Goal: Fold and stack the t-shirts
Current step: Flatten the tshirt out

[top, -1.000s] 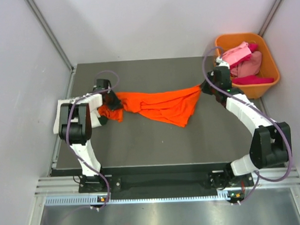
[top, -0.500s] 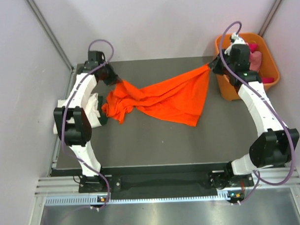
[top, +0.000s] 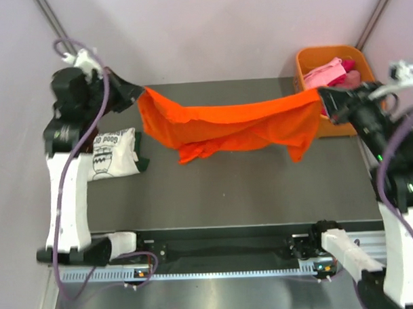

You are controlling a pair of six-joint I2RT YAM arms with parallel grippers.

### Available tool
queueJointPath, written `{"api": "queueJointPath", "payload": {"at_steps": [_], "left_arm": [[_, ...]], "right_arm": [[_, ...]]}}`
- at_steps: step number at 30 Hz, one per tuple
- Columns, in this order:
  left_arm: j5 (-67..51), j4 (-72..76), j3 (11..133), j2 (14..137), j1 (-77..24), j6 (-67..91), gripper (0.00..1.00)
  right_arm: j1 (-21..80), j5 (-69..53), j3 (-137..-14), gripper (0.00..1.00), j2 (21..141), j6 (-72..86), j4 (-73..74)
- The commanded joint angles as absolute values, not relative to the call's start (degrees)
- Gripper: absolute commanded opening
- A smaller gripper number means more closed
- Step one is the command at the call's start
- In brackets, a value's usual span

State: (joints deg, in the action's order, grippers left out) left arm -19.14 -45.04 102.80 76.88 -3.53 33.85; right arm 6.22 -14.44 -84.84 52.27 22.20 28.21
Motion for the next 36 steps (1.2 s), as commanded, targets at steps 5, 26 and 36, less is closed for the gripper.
{"api": "queueJointPath", "payload": {"at_steps": [5,26,36], "left_arm": [[-19.9,-42.5,113.6,61.2,-3.3,35.9,0.00],[-27.4,-31.9,113.5,88.6,-0.4,46.4,0.00],[-34.8,-0.8,143.3,107.5,7.3,67.1,0.00]], "right_arm": [[6.4,-13.1,-88.3,0.00,37.4,22.0,34.0],[6.4,-7.6,-87.2,0.00,61.1,23.7,29.0],[-3.2,-18.3,-121.4,0.00,89.6,34.8,28.1]]}}
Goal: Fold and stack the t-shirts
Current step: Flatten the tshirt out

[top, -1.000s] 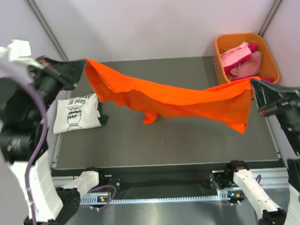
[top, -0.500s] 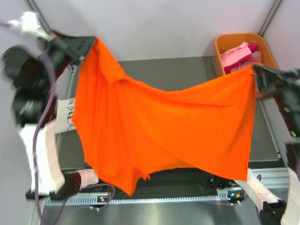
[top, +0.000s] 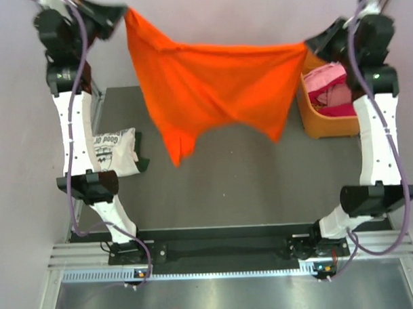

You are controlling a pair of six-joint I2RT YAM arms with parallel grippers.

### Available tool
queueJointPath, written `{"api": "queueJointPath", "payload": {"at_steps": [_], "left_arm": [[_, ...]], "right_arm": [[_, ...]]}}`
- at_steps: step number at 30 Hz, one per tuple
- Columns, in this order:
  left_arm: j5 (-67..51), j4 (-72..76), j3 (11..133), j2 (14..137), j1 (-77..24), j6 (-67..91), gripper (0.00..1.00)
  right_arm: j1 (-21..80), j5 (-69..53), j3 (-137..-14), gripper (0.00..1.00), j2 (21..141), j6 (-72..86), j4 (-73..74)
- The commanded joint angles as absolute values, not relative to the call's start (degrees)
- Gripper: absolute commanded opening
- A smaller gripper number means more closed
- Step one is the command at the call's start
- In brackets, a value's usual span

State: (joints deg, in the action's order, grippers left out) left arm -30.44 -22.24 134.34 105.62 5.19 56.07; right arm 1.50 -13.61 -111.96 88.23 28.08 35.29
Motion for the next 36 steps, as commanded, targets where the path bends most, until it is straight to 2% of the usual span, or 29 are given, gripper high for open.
{"api": "queueJointPath", "payload": {"at_steps": [1,4,6,9,10,12,16,18,19,22,25,32,36], "left_arm": [[-35.6,2.2,146.5,109.8,7.8,72.9,0.00],[-38.1,8.2,147.2,117.0,9.1,77.5,0.00],[-39.8,8.6,142.2,118.6,9.1,76.0,0.00],[-43.0,15.0,123.1,115.8,8.6,73.5,0.00],[-43.6,16.3,118.5,114.6,8.4,72.2,0.00],[-43.1,16.4,106.1,110.8,8.5,69.4,0.00],[-40.3,11.3,91.7,103.9,7.8,60.2,0.00],[-38.4,7.5,88.1,99.9,6.2,56.9,0.00],[-37.1,0.9,85.6,98.5,5.2,52.3,0.00],[-30.4,-7.1,78.7,92.7,1.8,46.8,0.00],[-28.9,-8.3,68.4,86.1,0.2,46.2,0.00],[-22.6,-15.7,53.8,68.7,-3.5,40.9,0.00],[-21.4,-22.2,50.5,63.1,-3.4,38.7,0.00]], "right_arm": [[-5.1,-22.7,-123.9,0.00,91.6,38.7,24.7],[-6.2,-29.0,-130.0,0.00,99.9,43.3,22.5],[-6.1,-31.8,-130.0,0.00,104.2,44.3,21.4],[-6.0,-36.5,-119.5,0.00,104.8,46.1,14.3],[-5.8,-37.0,-111.2,0.00,104.2,46.5,9.4],[-5.5,-36.6,-103.7,0.00,102.9,46.1,6.2],[-5.4,-35.9,-85.6,0.00,101.4,44.3,-1.3],[-5.3,-35.2,-81.0,0.00,100.1,43.2,-2.4],[-5.3,-33.9,-77.0,0.00,99.6,41.6,-2.3],[-5.2,-32.1,-70.1,0.00,97.9,38.7,-1.6],[-5.2,-31.1,-63.1,0.00,95.6,36.4,-1.6],[-5.1,-27.7,-49.7,0.00,85.7,30.8,-1.2],[-4.1,-22.6,-44.9,0.00,78.8,26.6,1.4]]}}
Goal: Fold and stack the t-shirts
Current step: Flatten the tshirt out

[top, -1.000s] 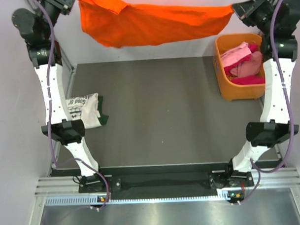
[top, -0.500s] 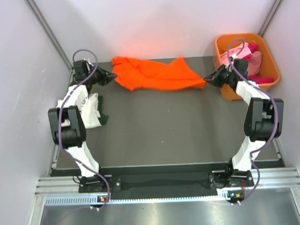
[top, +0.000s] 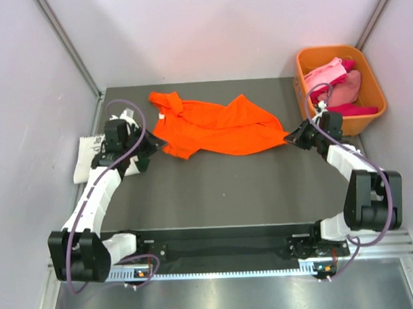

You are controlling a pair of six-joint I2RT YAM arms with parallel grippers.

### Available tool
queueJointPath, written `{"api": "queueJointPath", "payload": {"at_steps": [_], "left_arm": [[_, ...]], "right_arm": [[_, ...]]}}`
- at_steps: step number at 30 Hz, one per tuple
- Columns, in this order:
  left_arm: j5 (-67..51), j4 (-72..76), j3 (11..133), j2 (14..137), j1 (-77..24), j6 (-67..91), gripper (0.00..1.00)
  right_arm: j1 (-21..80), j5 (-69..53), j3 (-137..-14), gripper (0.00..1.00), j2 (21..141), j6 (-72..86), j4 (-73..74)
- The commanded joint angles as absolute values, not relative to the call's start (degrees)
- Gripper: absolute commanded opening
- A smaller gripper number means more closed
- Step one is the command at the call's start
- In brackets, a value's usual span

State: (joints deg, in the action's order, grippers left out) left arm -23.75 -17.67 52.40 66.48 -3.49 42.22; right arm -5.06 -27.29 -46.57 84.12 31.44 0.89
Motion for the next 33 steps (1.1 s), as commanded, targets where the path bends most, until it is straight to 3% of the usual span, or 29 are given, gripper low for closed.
{"api": "queueJointPath", "payload": {"at_steps": [1,12,19,25,31,33], "left_arm": [[-22.2,-22.8,49.6,61.2,-3.5,38.5,0.00],[-24.4,-29.3,39.5,53.7,-3.5,35.5,0.00],[-23.5,-30.8,45.3,55.3,-3.4,34.5,0.00],[-24.2,-40.2,68.5,61.0,-3.3,31.8,0.00],[-19.7,-46.3,100.1,57.4,-3.4,30.7,0.00],[-15.9,-44.8,105.7,55.7,-3.4,31.1,0.00]], "right_arm": [[-4.0,-21.4,-44.4,0.00,77.7,26.0,2.4],[2.8,-4.1,-35.9,0.00,65.1,23.1,5.1],[3.4,-3.2,-37.3,0.00,61.5,23.5,6.3],[3.6,-2.5,-50.0,0.00,59.4,21.4,16.1],[3.6,-1.7,-62.1,0.00,45.7,20.7,22.8],[3.6,-0.4,-65.1,0.00,40.8,20.9,23.1]]}}
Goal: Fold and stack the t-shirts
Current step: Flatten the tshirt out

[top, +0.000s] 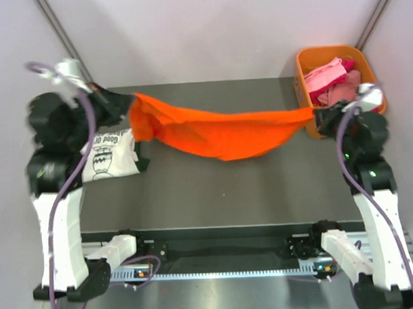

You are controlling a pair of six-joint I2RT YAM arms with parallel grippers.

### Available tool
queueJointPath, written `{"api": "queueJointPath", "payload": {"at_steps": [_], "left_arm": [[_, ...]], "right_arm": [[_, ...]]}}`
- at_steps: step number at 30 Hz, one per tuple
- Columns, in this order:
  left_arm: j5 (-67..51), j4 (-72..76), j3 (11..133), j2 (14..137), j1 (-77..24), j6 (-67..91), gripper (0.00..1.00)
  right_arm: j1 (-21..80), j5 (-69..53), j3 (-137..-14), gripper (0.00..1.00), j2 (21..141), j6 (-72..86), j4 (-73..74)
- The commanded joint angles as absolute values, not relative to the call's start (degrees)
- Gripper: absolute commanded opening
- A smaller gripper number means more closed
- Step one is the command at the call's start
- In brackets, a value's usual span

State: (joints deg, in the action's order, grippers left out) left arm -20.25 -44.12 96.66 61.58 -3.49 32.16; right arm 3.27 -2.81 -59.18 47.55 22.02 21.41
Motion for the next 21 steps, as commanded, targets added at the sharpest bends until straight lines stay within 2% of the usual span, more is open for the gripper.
{"api": "queueJointPath", "payload": {"at_steps": [1,6,11,16,21], "left_arm": [[-14.6,-44.4,111.3,54.8,-3.4,31.5,0.00],[-15.0,-31.7,118.4,53.8,-3.5,35.6,0.00],[-16.5,-29.0,127.1,64.8,-3.5,38.6,0.00],[-16.7,-20.8,124.0,73.3,-3.5,41.4,0.00],[-10.9,-9.0,118.3,80.4,-3.3,41.9,0.00]], "right_arm": [[3.6,-0.4,-66.1,0.00,39.6,21.0,23.0],[3.5,5.5,-73.4,0.00,37.5,21.0,24.2],[3.6,6.9,-80.0,0.00,43.7,21.8,25.0],[3.6,7.1,-84.6,0.00,52.3,22.4,25.2],[3.3,5.7,-94.6,0.00,66.4,23.1,25.8]]}}
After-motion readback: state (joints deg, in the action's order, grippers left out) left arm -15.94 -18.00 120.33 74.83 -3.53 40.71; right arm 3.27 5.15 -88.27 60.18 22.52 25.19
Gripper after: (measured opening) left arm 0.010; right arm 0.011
